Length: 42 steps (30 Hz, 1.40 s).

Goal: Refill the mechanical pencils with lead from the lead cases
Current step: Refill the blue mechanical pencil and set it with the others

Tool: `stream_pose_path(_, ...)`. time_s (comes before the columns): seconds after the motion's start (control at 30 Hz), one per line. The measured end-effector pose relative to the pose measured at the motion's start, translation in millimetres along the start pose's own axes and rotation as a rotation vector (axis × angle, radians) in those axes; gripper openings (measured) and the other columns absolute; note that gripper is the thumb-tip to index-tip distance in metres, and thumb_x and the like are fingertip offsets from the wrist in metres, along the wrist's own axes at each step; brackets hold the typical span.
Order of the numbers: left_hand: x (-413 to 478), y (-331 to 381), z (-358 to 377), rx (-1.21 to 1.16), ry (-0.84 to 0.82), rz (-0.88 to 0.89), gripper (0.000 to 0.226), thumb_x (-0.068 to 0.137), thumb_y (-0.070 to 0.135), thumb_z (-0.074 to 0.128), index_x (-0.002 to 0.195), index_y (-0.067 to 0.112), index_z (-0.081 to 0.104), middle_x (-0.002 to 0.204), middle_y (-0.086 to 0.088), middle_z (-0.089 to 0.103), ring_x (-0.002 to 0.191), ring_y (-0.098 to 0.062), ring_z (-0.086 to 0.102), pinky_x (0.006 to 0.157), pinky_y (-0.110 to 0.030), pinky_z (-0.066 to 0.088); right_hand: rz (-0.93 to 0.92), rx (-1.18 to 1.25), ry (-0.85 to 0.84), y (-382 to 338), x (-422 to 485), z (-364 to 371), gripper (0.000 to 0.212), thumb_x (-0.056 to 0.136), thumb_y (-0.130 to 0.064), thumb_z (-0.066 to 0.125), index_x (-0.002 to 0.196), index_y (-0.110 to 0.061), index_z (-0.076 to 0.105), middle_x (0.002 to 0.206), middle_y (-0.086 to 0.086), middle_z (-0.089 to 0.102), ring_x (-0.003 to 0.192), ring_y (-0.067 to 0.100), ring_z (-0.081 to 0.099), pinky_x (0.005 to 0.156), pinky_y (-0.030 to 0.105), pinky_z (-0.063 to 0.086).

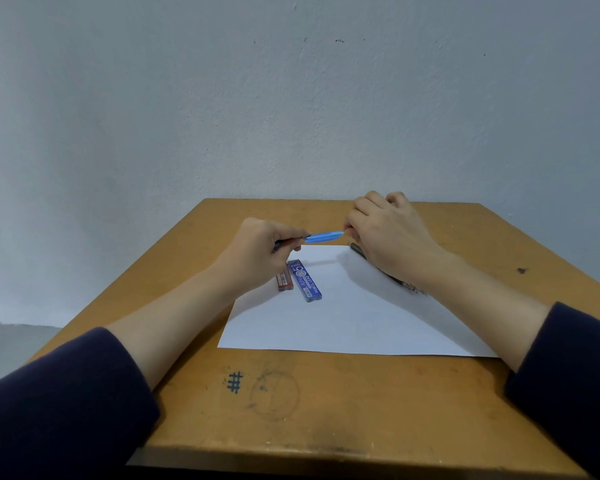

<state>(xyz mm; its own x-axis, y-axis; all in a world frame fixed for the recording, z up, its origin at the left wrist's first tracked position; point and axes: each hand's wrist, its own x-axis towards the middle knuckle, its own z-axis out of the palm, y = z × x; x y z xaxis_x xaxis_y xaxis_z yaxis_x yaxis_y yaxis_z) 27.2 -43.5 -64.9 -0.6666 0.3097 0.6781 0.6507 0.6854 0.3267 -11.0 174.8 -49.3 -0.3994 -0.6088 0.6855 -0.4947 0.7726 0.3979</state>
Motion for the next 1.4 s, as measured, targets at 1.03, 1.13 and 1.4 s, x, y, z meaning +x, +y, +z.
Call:
stream_pose_path(1.03,4,1,-4,-0.077,0.128,-0.054,0.023,0.088,-0.001,0.062,0.109,0.003,0.071,0.076,0.008,0.064,0.064,-0.001,0.057,0.061,-0.02,0.048,0.818,1.156,-0.044,2,11,-29,0.018,0.077,-0.002,0.073,0.069,-0.017,0.07,0.068,0.007,0.07,0.063,0.012,0.063,0.075,0.031,0.054)
stream_pose_path(1.13,5,1,-4,-0.055,0.115,-0.061,0.023,0.089,-0.001,0.061,0.11,0.003,0.07,0.077,0.006,0.065,0.059,-0.005,0.056,0.061,-0.02,0.048,0.831,1.142,-0.107,6,11,-29,0.018,0.078,-0.001,0.072,0.07,-0.018,0.071,0.067,0.004,0.069,0.062,0.011,0.062,0.071,0.025,0.054)
stream_pose_path(1.4,5,1,-5,-0.031,0.102,-0.076,0.023,0.089,0.0,0.061,0.111,0.003,0.069,0.079,0.005,0.065,0.061,-0.007,0.057,0.064,-0.019,0.049,0.696,0.974,-0.512,5,8,-28,0.013,0.076,-0.007,0.076,0.078,-0.02,0.074,0.069,-0.004,0.068,0.051,-0.008,0.052,0.054,0.005,0.039)
